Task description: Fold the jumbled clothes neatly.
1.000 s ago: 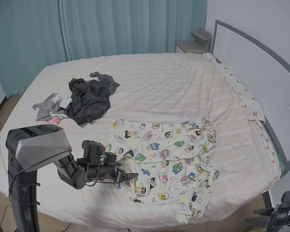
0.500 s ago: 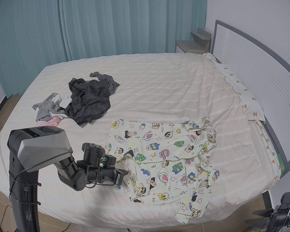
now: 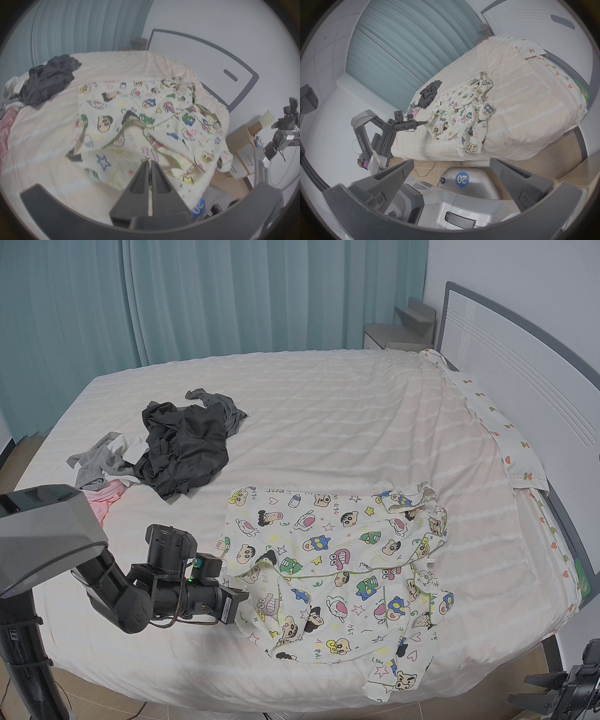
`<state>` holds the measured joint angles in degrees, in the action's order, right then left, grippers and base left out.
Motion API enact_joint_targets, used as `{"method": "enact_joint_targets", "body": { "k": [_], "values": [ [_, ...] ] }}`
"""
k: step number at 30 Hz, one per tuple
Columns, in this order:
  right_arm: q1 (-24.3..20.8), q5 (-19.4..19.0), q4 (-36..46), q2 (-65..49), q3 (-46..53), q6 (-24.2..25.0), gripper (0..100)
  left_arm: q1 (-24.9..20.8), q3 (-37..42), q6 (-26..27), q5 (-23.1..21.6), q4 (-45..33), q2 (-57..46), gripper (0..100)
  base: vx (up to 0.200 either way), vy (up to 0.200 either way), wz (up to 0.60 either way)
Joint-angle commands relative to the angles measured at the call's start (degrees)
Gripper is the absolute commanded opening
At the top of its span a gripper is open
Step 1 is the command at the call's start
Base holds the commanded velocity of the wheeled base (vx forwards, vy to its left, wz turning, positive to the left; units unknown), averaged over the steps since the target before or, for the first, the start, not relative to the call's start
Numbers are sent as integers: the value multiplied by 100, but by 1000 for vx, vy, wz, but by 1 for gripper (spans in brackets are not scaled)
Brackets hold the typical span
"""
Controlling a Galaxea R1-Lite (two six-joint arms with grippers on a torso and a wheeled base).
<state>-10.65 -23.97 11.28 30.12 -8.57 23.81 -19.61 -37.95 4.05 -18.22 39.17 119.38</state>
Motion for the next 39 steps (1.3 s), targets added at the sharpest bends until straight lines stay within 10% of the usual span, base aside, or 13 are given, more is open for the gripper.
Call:
{"method": "enact_joint_targets", "body": {
  "k": [1,14,31,39],
  "values": [
    [2,-3,6,-94,4,1,100,-7,121,-9,135,-1280,-1295,0,0,0,0],
    [2,-12,6,-217,31,1,100,37,-143,-255,1014,-3592,-1989,0,0,0,0],
    [11,15,-20,-191,-13,1,100,107,517,-2760,1656,-2889,-1216,0,0,0,0],
    [28,32,-917,1075,-206,10,100,327,1220,-3657,2332,-1122,-715,0,0,0,0]
  ]
}}
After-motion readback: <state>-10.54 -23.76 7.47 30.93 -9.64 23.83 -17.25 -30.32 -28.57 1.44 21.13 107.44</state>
